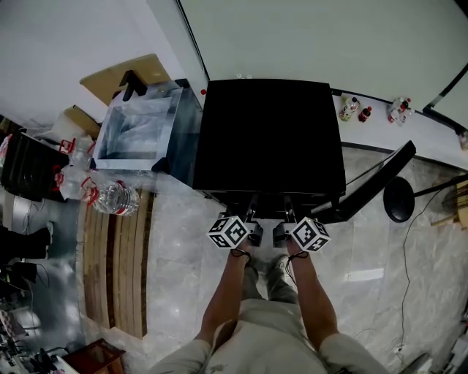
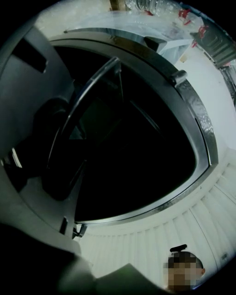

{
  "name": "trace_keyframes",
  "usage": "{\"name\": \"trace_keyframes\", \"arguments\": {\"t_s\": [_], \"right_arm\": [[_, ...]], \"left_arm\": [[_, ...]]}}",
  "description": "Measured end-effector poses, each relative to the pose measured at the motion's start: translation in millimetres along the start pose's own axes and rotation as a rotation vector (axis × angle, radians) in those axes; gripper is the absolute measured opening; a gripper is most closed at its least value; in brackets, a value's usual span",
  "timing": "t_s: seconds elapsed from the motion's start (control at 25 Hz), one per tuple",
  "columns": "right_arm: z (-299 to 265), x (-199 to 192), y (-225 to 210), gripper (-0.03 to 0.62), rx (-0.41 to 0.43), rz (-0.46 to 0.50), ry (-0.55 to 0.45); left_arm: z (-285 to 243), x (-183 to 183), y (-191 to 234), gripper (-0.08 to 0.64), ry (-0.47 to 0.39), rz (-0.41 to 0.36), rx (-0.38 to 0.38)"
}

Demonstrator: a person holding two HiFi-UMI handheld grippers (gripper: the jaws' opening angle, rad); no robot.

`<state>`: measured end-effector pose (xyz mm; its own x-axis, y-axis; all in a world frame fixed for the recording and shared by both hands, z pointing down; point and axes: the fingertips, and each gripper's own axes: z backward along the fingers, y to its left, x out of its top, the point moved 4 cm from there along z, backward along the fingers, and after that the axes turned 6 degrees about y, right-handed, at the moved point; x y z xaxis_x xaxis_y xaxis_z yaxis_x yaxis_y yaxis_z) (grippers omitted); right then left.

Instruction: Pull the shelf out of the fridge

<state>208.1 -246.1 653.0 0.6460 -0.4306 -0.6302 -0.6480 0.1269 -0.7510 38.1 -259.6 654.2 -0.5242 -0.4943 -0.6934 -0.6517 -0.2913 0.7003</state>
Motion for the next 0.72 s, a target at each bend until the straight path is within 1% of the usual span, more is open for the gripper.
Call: {"name": "trace_keyframes", "arguments": {"t_s": [0.16, 0.72], "right_arm": [[5.0, 1.1, 5.3, 0.107, 0.018, -0.004, 0.008], [24.5, -5.2, 8.1, 0.104, 0.062, -0.025, 0.058]], "left_arm": [[5.8, 1.8, -5.5, 0.144, -0.005, -0.002, -0.001], [26.8, -8.9, -16.0, 0.144, -0.021, 0.003, 0.038]]}}
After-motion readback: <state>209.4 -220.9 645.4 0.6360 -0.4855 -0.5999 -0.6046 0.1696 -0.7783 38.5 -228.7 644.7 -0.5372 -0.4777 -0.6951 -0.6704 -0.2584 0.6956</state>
